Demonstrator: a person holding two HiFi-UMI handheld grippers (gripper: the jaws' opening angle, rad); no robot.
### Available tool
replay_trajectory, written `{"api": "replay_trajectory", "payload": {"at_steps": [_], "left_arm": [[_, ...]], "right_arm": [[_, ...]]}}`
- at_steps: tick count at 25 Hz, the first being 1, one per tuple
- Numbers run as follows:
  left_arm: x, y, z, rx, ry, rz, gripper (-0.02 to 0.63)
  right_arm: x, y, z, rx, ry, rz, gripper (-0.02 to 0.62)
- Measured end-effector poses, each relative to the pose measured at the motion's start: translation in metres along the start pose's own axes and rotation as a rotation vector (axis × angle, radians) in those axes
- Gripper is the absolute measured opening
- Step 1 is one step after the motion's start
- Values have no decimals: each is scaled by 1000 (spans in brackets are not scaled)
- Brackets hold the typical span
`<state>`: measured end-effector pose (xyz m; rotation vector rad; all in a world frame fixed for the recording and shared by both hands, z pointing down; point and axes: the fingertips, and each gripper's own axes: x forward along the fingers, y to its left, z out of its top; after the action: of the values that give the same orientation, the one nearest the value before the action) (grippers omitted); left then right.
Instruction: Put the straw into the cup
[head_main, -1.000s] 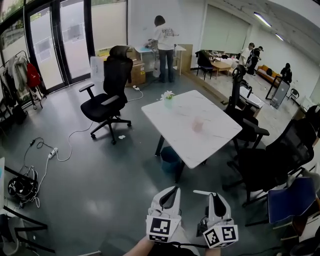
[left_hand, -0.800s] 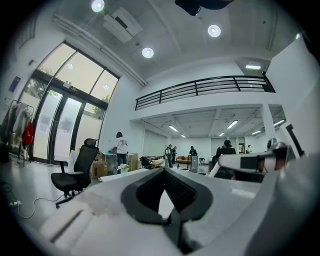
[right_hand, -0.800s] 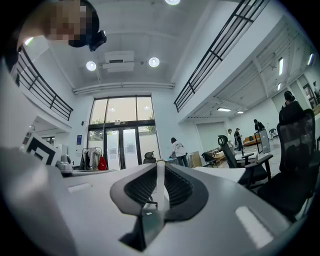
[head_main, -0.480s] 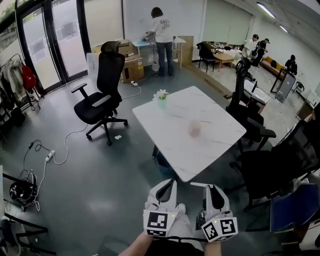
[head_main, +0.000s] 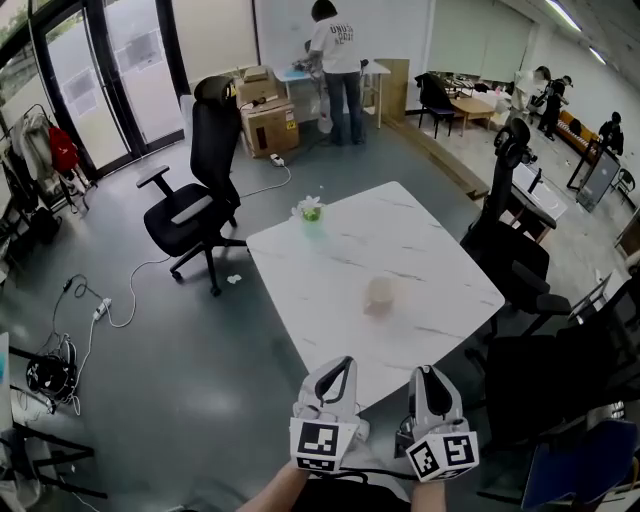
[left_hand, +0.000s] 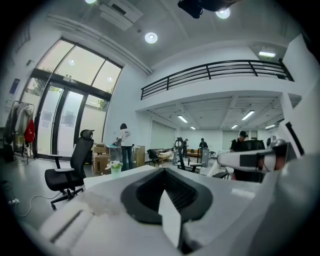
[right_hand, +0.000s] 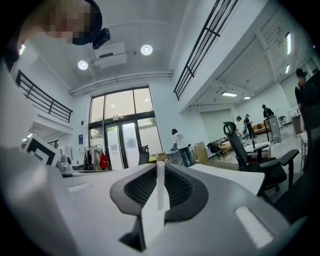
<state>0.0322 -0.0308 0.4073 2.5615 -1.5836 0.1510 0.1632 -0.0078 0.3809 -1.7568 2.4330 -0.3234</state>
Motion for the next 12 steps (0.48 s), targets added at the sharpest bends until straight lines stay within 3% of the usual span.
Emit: {"api": "replay_trajectory", "payload": {"at_steps": [6,12], "left_arm": [[60,2,6,13,41,46,2],[85,10,2,18,71,79,2]], "right_arm": [[50,-49,9,40,21,34,46],[80,-64,2,71,41,71,46]]}}
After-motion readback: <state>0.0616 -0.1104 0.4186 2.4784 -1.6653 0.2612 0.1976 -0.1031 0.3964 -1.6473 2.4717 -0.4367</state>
